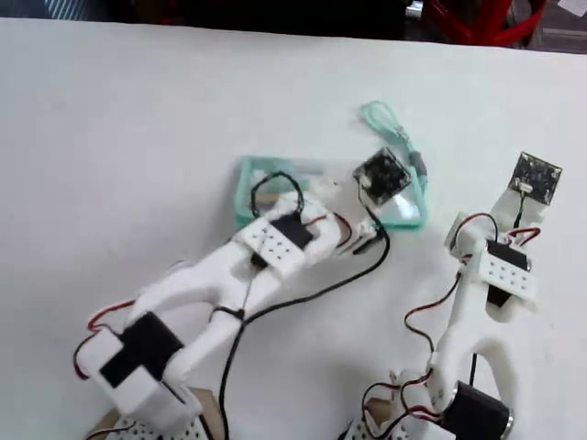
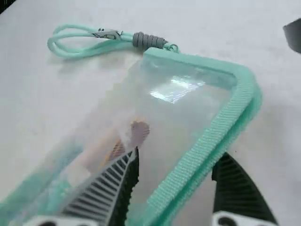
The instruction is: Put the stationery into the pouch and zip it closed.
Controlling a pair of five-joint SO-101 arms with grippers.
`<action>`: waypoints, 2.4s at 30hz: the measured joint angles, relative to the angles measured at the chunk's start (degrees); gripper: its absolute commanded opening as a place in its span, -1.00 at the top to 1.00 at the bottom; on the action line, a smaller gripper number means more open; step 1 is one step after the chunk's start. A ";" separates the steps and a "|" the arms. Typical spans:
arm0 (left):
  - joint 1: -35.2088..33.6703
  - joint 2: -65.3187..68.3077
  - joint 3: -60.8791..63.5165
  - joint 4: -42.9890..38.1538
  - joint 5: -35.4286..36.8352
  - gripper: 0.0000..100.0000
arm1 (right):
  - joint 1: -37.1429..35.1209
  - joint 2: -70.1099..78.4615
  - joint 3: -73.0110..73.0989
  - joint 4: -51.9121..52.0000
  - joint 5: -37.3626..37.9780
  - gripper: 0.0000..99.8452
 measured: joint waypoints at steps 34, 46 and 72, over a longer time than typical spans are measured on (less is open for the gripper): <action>-46.51 -35.08 -29.71 44.48 0.88 0.95 | -23.47 -2.46 -35.16 38.42 19.87 0.96; -42.02 -53.36 -50.81 58.29 0.88 0.95 | -37.19 -25.58 -82.37 66.20 10.73 0.96; -43.69 -106.46 23.30 37.45 11.43 0.38 | -31.03 -81.85 -16.97 43.08 10.46 0.96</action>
